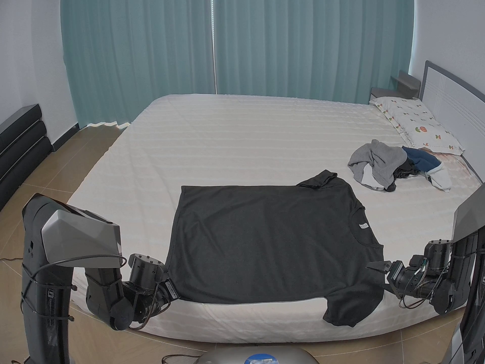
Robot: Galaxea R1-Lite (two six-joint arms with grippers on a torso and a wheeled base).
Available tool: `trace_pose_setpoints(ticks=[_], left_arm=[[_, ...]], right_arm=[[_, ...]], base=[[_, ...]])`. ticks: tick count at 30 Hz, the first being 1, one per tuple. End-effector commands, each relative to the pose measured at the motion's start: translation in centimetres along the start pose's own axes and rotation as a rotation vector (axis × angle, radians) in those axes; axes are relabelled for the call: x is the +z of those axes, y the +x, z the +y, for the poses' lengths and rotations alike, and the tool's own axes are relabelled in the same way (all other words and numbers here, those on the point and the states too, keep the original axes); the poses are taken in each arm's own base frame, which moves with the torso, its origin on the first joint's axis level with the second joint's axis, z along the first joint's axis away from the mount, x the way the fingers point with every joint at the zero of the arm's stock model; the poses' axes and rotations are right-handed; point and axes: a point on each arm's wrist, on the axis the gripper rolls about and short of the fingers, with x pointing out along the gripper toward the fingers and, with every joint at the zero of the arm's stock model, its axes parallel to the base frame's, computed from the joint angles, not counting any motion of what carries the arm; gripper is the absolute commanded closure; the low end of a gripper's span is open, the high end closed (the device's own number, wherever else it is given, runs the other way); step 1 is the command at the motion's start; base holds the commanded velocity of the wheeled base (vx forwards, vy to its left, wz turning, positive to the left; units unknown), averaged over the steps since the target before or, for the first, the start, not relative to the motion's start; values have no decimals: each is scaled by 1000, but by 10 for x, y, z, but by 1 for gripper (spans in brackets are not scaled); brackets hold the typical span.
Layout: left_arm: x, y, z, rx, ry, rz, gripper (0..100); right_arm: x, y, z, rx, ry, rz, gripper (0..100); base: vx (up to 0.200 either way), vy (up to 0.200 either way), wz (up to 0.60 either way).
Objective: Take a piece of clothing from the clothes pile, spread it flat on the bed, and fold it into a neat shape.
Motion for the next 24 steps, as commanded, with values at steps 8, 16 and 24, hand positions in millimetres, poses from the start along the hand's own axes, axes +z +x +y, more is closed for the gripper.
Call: trace_pose_setpoints(ticks=[8,16,24], left_arm=[[7,-7,-1,-13,-52,-21,100],[15,-11,-2,-33,-104,-34,100],[16,-8,-1,-32,-117,-36,100]], right_arm=[[3,-3,-8,-27,-43,-23,0],[8,-1,-23,-81,-85,-46,0],[12,9,-39,-121,-92,-58,0]], base=[[0,0,0],[0,0,0],[0,0,0]])
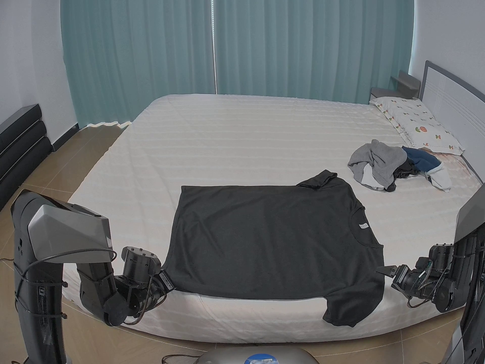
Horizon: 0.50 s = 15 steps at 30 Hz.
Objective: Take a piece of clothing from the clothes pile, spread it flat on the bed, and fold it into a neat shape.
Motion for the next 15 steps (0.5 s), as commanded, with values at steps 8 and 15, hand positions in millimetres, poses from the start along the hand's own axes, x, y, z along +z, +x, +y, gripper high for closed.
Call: trace_pose_setpoints(ticks=[8,15], left_arm=[[3,1,0,-3,-7,-7,100],[3,2,0,-2,-9,-7,100]], right_arm=[[1,24,-8,-20,-12,-21,0],[3,34,-5,1,-51,-32,100]], base=[[0,0,0],[0,0,0]])
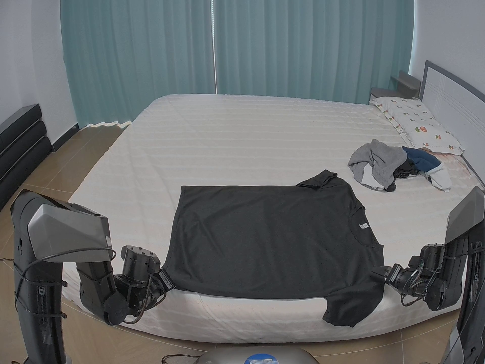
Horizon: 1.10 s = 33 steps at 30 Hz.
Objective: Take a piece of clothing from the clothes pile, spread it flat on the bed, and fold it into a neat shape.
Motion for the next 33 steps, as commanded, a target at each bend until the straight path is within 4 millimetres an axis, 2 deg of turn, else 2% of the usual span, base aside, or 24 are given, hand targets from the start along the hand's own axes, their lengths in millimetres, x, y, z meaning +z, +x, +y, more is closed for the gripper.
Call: trace_pose_setpoints(ticks=[1,4,11,24,25,29,33], left_arm=[[1,0,1,1,-4,-2,100],[1,0,1,2,-5,-3,100],[1,0,1,4,-6,-3,100],[1,2,2,7,-5,-1,100],[1,2,2,7,-6,-1,100],[1,2,2,8,-6,0,100],[0,2,3,10,-5,3,100]], right_arm=[[6,10,1,24,-25,-33,100],[20,23,4,42,-35,-61,100],[36,42,9,49,-41,-64,100],[43,58,16,75,-61,-72,100],[43,58,16,74,-59,-70,0],[45,53,15,68,-51,-78,0],[59,39,12,60,-45,-123,0]], base=[[0,0,0],[0,0,0],[0,0,0],[0,0,0],[0,0,0],[0,0,0],[0,0,0]])
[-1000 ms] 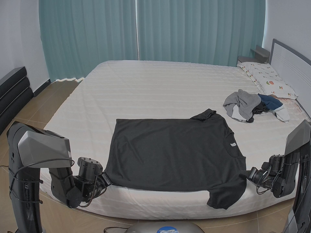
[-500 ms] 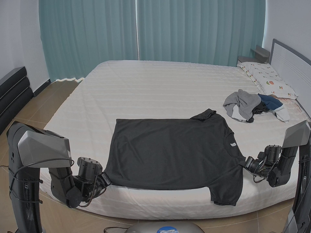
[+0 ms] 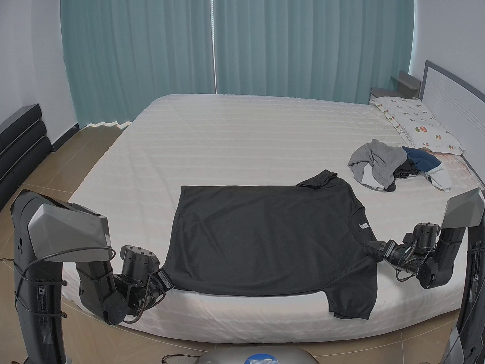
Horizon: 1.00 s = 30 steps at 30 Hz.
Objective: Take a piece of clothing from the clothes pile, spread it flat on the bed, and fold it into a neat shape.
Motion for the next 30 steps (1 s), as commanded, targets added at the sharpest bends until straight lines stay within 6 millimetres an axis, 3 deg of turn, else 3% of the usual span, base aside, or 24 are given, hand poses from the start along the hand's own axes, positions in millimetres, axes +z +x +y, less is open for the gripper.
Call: trace_pose_setpoints(ticks=[1,6,12,24,30], left_arm=[[-1,1,1,4,1,4,100],[-1,0,1,4,1,4,100],[-1,-1,1,3,0,3,100],[-1,1,1,5,3,5,100],[-2,0,2,-5,2,21,100]], right_arm=[[10,-16,0,-7,9,-21,0],[-8,-35,-2,-24,15,53,0],[-43,-67,-7,19,-53,212,0],[-62,-71,-14,17,-150,229,0],[-67,-65,-6,50,-182,250,0]], base=[[0,0,0],[0,0,0],[0,0,0],[0,0,0],[0,0,0]])
